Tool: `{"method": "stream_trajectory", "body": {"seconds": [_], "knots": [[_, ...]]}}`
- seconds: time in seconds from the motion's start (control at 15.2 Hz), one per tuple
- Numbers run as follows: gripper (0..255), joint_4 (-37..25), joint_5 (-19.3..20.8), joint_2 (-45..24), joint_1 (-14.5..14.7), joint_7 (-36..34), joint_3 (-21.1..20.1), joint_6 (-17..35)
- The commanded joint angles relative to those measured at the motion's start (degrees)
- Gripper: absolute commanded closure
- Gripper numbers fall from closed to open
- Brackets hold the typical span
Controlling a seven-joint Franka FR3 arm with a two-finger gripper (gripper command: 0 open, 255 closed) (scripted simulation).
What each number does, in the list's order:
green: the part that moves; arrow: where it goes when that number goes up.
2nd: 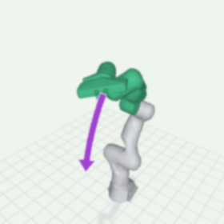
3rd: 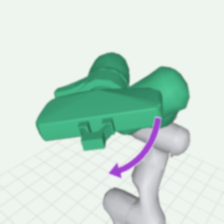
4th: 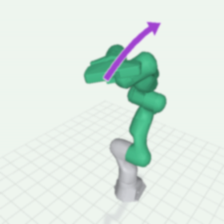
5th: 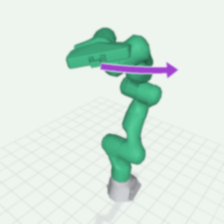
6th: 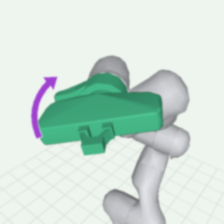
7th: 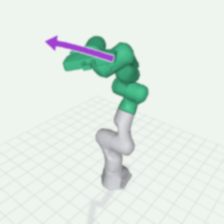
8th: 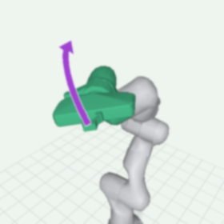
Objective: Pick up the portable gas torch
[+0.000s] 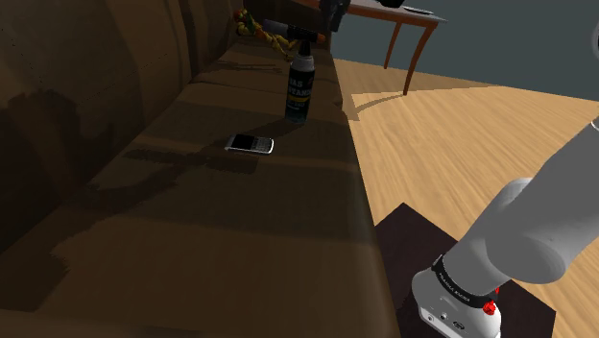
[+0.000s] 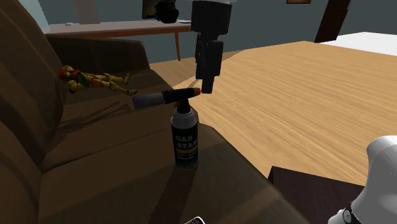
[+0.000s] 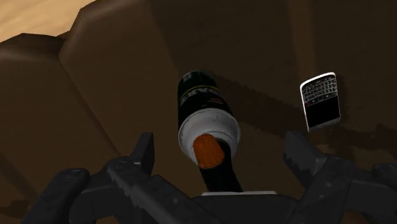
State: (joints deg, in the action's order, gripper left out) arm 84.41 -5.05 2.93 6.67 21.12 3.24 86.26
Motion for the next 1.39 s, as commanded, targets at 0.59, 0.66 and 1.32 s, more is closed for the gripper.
{"method": "stream_trajectory", "body": {"seconds": [0.59,0.66,1.32], "knots": [[0,0.85,-0.45,-3.63,0.55,3.51,-0.45,3.94],[0,0.85,-0.44,-3.63,0.55,3.51,-0.45,3.94],[255,0.85,-0.45,-3.63,0.55,3.51,-0.45,3.94]]}}
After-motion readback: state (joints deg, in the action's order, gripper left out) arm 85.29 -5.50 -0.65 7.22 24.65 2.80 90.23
